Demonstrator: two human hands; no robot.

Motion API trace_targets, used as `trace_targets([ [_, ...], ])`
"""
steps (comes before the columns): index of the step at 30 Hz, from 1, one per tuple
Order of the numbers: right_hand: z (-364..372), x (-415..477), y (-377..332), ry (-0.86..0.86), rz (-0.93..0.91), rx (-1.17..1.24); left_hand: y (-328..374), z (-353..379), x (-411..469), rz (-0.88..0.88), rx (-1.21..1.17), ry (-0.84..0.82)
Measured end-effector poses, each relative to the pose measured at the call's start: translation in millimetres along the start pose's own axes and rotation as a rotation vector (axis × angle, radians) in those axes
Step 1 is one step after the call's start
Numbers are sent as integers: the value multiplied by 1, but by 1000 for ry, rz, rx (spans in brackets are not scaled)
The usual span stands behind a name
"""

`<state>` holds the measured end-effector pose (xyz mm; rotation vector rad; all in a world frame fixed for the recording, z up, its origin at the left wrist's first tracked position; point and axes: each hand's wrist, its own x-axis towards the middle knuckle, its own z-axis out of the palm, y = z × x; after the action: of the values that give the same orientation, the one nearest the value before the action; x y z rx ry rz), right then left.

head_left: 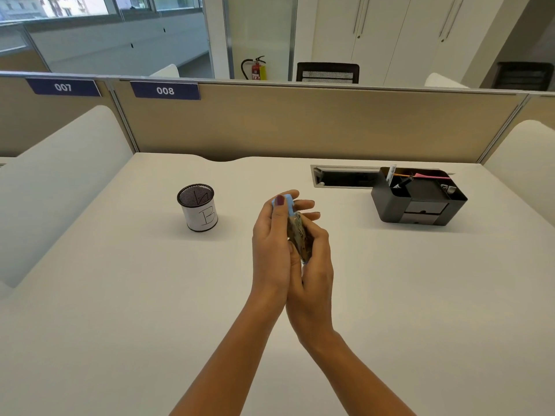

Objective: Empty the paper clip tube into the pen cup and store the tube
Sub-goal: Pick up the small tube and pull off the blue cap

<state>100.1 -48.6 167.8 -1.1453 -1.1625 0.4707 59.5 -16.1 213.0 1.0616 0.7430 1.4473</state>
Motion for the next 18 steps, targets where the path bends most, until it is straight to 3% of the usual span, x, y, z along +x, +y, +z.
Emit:
trace_targets([
  [14,-6,-4,6,71,45,48,1,-2,11,-182,-236,50],
  [18,-12,1,11,126,124,85,-15,-9,10,-126,-204,125],
])
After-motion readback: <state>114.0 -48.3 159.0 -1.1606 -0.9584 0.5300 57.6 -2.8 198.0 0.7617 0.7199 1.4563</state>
